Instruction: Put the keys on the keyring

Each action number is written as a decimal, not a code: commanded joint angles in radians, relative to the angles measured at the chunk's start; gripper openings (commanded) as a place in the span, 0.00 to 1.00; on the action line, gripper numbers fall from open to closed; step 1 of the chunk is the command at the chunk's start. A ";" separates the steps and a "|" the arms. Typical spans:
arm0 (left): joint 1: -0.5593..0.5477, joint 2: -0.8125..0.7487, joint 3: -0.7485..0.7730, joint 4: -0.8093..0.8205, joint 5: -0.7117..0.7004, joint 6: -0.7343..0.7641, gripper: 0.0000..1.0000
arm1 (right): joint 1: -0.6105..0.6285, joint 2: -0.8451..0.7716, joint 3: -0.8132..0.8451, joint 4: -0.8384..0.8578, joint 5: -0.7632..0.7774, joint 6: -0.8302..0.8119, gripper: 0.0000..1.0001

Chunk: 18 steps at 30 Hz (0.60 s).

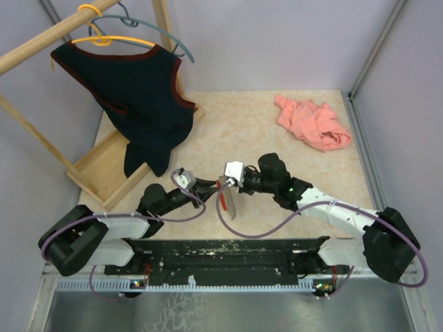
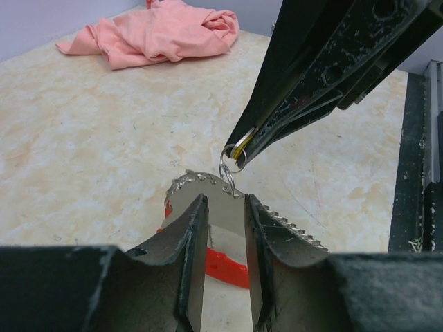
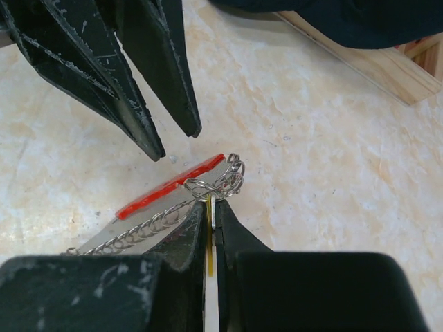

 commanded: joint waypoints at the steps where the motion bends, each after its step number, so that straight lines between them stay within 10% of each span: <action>1: 0.006 0.014 0.057 -0.027 0.066 0.001 0.34 | 0.018 -0.021 0.061 0.019 0.028 -0.036 0.00; 18: 0.004 0.096 0.174 -0.193 0.119 0.023 0.31 | 0.039 -0.018 0.063 0.044 0.053 -0.017 0.00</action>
